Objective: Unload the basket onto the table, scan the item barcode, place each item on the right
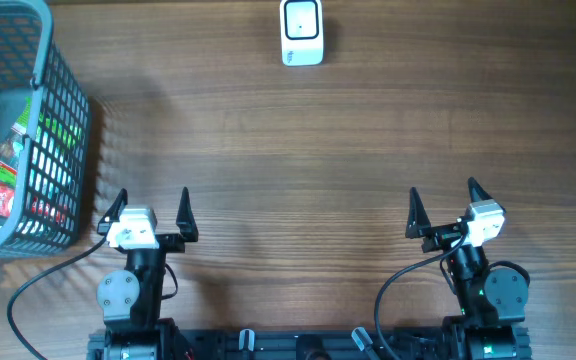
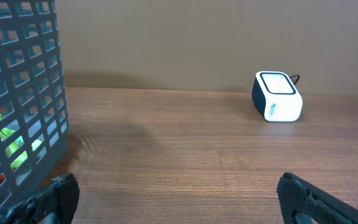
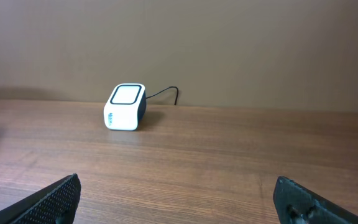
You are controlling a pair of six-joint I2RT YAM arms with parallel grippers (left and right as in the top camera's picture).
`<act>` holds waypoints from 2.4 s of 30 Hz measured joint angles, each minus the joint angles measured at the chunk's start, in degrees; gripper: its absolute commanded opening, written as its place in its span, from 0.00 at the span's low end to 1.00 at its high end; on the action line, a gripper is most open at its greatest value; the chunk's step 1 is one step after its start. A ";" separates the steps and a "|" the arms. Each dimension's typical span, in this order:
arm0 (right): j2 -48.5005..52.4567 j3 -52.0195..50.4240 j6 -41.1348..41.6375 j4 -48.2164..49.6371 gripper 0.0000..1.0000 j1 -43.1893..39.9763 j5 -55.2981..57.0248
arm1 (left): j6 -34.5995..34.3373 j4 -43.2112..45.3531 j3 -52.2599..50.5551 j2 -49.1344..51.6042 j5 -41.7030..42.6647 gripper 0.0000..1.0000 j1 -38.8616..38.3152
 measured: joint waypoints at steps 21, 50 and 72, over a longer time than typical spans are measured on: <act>0.00 0.00 0.00 0.00 1.00 0.00 0.00 | 0.00 0.02 0.00 0.00 0.00 1.00 0.00; 0.02 0.00 0.00 0.02 1.00 0.00 0.00 | -11.87 -35.17 33.27 12.94 18.60 1.00 0.00; 0.07 0.02 0.00 0.00 1.00 0.00 0.26 | -14.78 -77.59 122.92 88.52 -2.89 1.00 18.84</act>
